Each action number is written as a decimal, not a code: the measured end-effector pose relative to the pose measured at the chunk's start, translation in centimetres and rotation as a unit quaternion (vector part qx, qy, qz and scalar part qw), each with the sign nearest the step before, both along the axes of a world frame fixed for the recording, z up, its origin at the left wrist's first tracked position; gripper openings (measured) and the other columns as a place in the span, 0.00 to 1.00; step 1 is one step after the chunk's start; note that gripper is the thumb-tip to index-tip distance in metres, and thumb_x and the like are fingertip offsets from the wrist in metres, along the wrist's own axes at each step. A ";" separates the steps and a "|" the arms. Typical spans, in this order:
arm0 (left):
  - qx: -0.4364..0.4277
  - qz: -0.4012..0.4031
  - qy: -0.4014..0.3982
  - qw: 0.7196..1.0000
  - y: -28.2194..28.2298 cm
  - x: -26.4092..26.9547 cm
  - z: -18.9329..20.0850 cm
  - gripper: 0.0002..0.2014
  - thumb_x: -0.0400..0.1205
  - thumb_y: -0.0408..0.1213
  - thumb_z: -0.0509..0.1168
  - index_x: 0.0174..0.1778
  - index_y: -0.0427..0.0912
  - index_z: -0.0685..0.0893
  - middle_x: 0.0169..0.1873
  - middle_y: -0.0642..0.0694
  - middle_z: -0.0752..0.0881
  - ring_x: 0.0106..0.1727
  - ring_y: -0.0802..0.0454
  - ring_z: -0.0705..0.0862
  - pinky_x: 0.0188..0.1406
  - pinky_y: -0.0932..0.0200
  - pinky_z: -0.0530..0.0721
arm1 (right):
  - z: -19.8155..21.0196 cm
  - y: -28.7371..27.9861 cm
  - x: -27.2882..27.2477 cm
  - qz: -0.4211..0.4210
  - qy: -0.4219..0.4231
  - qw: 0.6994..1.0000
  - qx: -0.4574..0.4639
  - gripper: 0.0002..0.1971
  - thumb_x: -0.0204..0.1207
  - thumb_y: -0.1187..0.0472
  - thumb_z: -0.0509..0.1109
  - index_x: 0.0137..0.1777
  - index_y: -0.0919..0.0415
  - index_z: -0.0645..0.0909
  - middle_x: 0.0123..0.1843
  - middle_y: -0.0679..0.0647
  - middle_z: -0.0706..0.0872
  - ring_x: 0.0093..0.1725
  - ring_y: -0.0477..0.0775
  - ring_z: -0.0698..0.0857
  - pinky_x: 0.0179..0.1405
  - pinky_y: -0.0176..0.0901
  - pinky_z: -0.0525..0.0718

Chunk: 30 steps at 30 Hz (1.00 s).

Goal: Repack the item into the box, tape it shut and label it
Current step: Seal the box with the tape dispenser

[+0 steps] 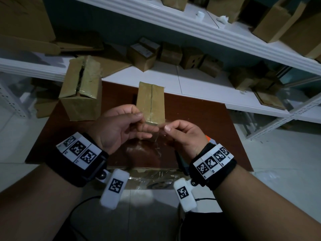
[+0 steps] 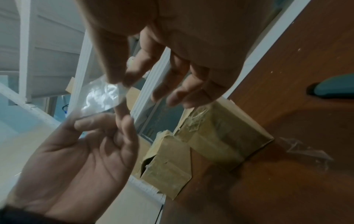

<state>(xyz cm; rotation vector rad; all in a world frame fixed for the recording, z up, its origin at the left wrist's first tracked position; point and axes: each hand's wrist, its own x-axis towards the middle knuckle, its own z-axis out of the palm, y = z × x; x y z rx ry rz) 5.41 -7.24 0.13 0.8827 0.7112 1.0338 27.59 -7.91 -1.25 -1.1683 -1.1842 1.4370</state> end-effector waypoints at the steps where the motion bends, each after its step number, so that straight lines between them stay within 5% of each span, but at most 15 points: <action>1: 0.018 0.018 0.034 0.999 0.1 -0.1 -0.2 0.08 0.78 0.35 0.68 0.35 0.36 0.81 0.33 0.29 0.83 0.48 0.35 0.91 0.45 0.46 0.88 | -0.1 0.1 0.2 -0.018 -0.006 1.000 0.014 0.10 0.63 0.55 0.85 0.38 0.59 0.89 0.44 0.62 0.90 0.43 0.58 0.87 0.46 0.50 0.84; 3: 0.090 0.073 0.193 0.974 0.4 -0.5 -0.7 0.08 0.78 0.42 0.71 0.37 0.41 0.86 0.38 0.36 0.90 0.43 0.45 0.90 0.47 0.45 0.84 | -0.2 0.3 0.6 -0.060 -0.038 0.997 0.030 0.06 0.66 0.59 0.83 0.37 0.58 0.89 0.41 0.61 0.91 0.42 0.58 0.88 0.50 0.55 0.85; 6: 0.187 0.122 0.430 0.875 0.7 -0.7 -1.5 0.10 0.82 0.46 0.69 0.37 0.51 0.90 0.37 0.58 0.91 0.42 0.61 0.88 0.52 0.51 0.85 | -0.6 0.9 0.9 -0.103 -0.133 0.985 0.038 0.08 0.64 0.54 0.85 0.36 0.54 0.89 0.43 0.59 0.93 0.47 0.62 0.91 0.61 0.66 0.86; 9: 0.204 0.131 0.493 0.836 0.6 -0.4 -2.0 0.09 0.82 0.49 0.68 0.39 0.55 0.91 0.41 0.62 0.90 0.46 0.65 0.86 0.50 0.56 0.85 | -1.4 1.4 0.9 -0.119 -0.232 0.964 0.044 0.08 0.67 0.53 0.85 0.35 0.52 0.89 0.39 0.50 0.93 0.45 0.52 0.91 0.57 0.57 0.88; 14: 0.194 0.135 0.566 0.790 1.5 0.2 -3.2 0.10 0.82 0.53 0.68 0.50 0.54 0.91 0.46 0.60 0.90 0.43 0.65 0.83 0.40 0.66 0.78 | -2.5 2.2 0.6 -0.144 -0.269 0.951 0.045 0.08 0.69 0.54 0.84 0.34 0.53 0.88 0.38 0.47 0.92 0.43 0.46 0.90 0.48 0.41 0.85; 17: 0.182 0.144 0.580 0.781 2.1 0.5 -3.8 0.08 0.82 0.53 0.69 0.50 0.55 0.89 0.44 0.60 0.90 0.43 0.64 0.84 0.36 0.70 0.74 | -2.5 2.6 0.4 -0.139 -0.305 0.941 0.044 0.08 0.71 0.54 0.82 0.36 0.53 0.87 0.38 0.45 0.91 0.41 0.40 0.88 0.40 0.28 0.78; 25: 0.174 0.154 0.545 0.805 2.7 0.4 -4.6 0.13 0.78 0.53 0.73 0.54 0.53 0.88 0.45 0.59 0.90 0.45 0.63 0.87 0.46 0.58 0.88 | -3.5 3.3 0.7 -0.134 -0.330 0.932 0.064 0.08 0.72 0.53 0.81 0.36 0.51 0.86 0.41 0.46 0.91 0.44 0.43 0.88 0.46 0.36 0.84; 30: 0.150 0.165 0.548 0.807 3.0 0.5 -4.7 0.11 0.75 0.51 0.77 0.47 0.54 0.84 0.35 0.60 0.88 0.39 0.61 0.88 0.43 0.55 0.89 | -4.0 3.8 0.3 -0.142 -0.354 0.915 0.132 0.09 0.72 0.55 0.81 0.36 0.47 0.83 0.48 0.45 0.86 0.49 0.38 0.84 0.48 0.24 0.78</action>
